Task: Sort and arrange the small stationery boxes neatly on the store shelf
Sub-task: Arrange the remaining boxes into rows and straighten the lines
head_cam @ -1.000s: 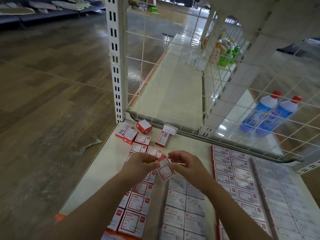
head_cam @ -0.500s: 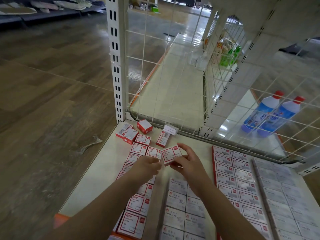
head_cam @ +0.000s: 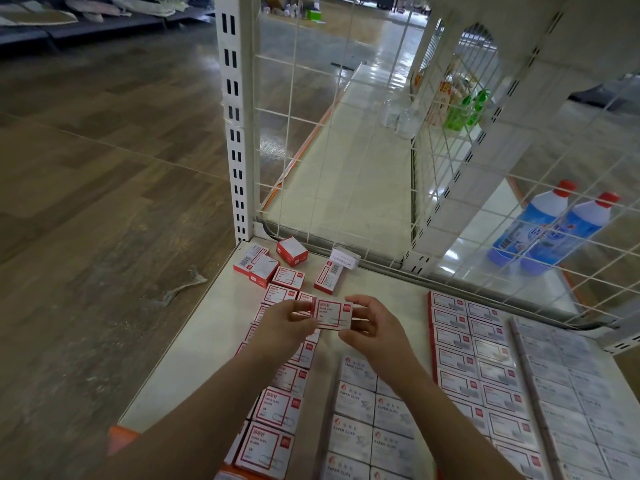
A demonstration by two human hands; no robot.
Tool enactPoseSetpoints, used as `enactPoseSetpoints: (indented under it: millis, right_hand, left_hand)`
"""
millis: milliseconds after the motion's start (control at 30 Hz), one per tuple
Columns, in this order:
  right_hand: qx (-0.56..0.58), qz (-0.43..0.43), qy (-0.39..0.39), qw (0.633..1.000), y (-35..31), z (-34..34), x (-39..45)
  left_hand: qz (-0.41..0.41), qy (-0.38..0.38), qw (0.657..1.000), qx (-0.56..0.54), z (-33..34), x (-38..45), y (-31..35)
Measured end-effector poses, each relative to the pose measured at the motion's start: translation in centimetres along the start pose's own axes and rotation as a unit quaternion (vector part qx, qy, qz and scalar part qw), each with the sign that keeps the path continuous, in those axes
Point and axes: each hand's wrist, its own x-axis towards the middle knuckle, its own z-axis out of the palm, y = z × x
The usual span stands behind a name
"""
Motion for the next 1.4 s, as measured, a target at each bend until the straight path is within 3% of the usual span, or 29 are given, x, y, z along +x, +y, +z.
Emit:
enactPoseSetpoints:
  millis: [267, 667, 900, 1167, 1400]
  right_hand:
    - [-0.156, -0.011, 0.008, 0.988, 0.9, -0.3, 0.3]
    - [-0.168, 0.002, 0.016, 0.986, 1.2, -0.3, 0.7]
    - [-0.191, 0.030, 0.091, 0.977, 1.4, -0.1, 3.5]
    - [-0.280, 0.012, 0.104, 0.954, 1.3, 0.8, 8.3]
    - [-0.333, 0.048, 0.111, 0.935, 1.6, 2.0, 10.5]
  left_hand:
    - [-0.008, -0.002, 1.000, 0.025, 0.4, 0.3, -0.2]
    - [-0.020, 0.008, 1.000, 0.009, 0.3, 1.0, -0.4]
    - [-0.047, 0.033, 0.998, -0.009, -0.9, 2.6, -0.4]
    - [-0.010, 0.089, 0.988, 0.128, -2.5, 4.6, 0.4]
    - [-0.017, 0.055, 0.975, 0.213, -2.4, 5.2, -0.7]
